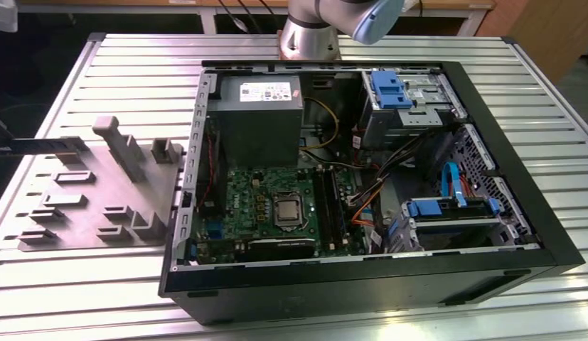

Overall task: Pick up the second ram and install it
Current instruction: 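Pick up the second ram and move it above second insertion slot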

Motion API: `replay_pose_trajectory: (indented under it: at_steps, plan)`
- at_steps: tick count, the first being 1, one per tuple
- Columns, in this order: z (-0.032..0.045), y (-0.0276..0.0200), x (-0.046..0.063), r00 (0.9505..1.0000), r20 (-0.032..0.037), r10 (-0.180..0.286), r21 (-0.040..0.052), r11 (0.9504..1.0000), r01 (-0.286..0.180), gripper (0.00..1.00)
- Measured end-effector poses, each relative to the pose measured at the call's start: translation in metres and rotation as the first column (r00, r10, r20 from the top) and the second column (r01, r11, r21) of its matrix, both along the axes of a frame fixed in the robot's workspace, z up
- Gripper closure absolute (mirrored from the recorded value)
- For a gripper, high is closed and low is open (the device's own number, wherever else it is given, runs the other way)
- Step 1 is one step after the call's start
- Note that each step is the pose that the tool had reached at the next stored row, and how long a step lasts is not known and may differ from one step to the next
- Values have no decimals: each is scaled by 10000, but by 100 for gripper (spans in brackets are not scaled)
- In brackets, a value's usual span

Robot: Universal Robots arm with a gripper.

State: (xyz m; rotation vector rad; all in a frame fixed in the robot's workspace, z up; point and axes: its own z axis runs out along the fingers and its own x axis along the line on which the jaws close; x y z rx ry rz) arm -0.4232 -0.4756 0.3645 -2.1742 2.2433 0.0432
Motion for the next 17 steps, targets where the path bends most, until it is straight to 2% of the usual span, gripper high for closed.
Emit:
replay_pose_trajectory:
  at_steps: [12, 17]
  plan:
    - [256, 4, 0, 10000, 50, 0, 32, 10000, 0, 89]
    - [323, 7, 0, 10000, 74, 0, 51, 10000, 0, 89]
